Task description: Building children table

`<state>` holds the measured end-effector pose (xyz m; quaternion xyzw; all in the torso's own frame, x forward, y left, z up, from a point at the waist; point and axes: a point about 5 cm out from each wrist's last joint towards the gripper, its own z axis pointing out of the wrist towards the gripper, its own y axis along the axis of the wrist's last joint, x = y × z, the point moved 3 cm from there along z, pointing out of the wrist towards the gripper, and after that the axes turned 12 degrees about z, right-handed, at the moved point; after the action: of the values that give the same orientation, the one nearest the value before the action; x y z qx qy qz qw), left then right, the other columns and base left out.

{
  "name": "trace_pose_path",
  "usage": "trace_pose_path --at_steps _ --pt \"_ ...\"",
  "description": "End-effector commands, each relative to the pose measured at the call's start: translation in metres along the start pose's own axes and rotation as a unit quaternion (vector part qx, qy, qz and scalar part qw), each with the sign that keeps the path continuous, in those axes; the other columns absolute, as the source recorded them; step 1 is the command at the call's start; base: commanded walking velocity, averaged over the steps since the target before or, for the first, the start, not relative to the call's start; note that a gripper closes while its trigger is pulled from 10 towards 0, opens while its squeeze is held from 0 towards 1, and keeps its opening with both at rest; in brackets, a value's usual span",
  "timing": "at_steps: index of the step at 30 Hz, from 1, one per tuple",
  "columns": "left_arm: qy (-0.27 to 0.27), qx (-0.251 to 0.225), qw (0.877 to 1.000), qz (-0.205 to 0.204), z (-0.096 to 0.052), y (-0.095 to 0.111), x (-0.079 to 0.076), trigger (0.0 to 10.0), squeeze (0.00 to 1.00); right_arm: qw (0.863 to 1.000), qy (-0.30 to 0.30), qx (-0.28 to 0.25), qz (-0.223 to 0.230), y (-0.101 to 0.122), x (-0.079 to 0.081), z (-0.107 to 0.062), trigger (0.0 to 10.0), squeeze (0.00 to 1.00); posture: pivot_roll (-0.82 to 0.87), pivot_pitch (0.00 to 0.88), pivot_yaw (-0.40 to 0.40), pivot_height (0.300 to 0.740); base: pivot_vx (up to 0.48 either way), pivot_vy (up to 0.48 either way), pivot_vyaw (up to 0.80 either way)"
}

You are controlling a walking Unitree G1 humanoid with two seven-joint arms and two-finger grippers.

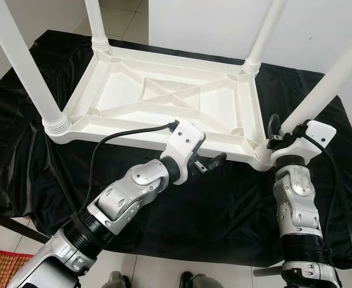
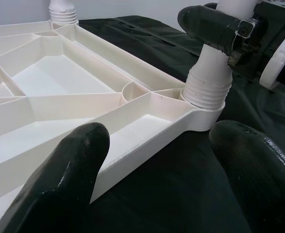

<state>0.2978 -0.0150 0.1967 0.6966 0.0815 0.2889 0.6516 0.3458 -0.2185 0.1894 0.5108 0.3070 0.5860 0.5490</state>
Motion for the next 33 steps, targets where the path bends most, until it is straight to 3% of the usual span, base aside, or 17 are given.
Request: trace_pose_path --at_steps 1,11,22,33 --pt "-0.128 -0.025 0.991 -0.001 -0.003 0.003 -0.023 10.0 0.0 0.99 -0.046 0.135 -0.009 -0.06 -0.018 -0.026 10.0 0.0 0.03 0.188 -0.011 0.74 0.0 0.0 0.0" --pt "-0.127 -0.025 0.992 0.0 -0.003 0.003 -0.023 10.0 0.0 0.991 -0.064 0.112 -0.017 -0.053 -0.015 -0.025 10.0 0.0 0.03 0.186 -0.013 0.74 0.0 0.0 0.0" --pt "-0.128 -0.026 0.991 0.0 -0.003 0.003 -0.022 10.0 0.0 0.987 -0.137 0.078 -0.018 -0.048 -0.01 -0.029 10.0 0.0 0.04 0.19 -0.011 0.74 0.0 0.0 0.0" --pt "-0.128 -0.026 0.991 0.001 -0.003 0.004 -0.021 10.0 0.0 0.984 -0.167 0.064 -0.026 -0.046 -0.001 -0.029 10.0 0.0 0.04 0.189 -0.013 0.74 0.0 0.0 0.0"
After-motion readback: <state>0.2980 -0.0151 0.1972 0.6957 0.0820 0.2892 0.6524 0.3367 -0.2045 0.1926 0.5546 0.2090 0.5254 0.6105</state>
